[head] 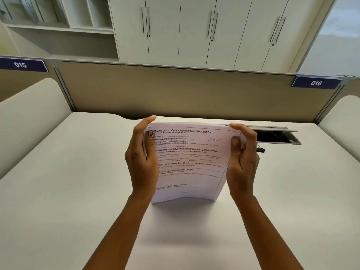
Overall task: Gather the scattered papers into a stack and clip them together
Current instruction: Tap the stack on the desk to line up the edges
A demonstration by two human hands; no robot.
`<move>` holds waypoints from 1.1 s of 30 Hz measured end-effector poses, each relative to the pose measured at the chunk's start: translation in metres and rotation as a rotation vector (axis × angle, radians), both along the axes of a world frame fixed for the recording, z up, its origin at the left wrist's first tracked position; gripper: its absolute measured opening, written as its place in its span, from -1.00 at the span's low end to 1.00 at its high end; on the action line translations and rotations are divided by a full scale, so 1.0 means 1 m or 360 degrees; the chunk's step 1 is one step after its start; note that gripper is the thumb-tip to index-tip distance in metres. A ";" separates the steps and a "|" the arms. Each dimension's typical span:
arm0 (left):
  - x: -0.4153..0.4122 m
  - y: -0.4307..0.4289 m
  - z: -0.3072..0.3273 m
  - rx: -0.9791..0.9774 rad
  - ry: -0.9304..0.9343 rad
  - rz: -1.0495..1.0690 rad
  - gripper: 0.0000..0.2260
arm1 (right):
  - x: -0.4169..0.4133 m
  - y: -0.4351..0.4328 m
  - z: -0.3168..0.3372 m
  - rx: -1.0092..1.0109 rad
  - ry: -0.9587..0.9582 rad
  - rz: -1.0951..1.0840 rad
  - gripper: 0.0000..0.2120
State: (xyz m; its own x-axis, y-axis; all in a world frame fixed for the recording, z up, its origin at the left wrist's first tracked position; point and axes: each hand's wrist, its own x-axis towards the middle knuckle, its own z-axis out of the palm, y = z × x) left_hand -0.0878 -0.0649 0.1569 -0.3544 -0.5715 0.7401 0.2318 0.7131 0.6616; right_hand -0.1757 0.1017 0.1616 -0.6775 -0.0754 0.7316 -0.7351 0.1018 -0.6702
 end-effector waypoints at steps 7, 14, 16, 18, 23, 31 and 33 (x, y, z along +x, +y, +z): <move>0.005 -0.001 -0.006 0.0216 0.0065 -0.0059 -0.73 | 0.002 0.005 -0.002 -0.0138 -0.0196 0.0201 -0.64; 0.011 0.011 -0.077 0.0600 -0.0361 -0.0254 -0.80 | 0.009 0.011 -0.064 -0.0092 -0.0596 0.0233 -0.80; 0.013 0.018 -0.099 0.0727 -0.0516 -0.0296 -0.79 | 0.015 0.011 -0.090 -0.0028 -0.0769 0.0203 -0.87; 0.015 0.023 -0.114 0.0846 -0.0633 -0.0334 -0.80 | 0.020 0.012 -0.113 0.0045 -0.0925 0.0156 -0.90; 0.016 0.022 -0.116 0.0812 -0.0832 -0.0195 -0.82 | 0.023 0.015 -0.130 0.0226 -0.1021 -0.0015 -0.82; 0.028 0.018 -0.114 0.0842 -0.1207 0.0050 -0.78 | 0.031 0.025 -0.125 0.0434 -0.1247 -0.0216 -0.74; 0.031 0.019 -0.119 0.0872 -0.1296 0.0053 -0.80 | 0.035 0.026 -0.126 0.0523 -0.1337 -0.0239 -0.70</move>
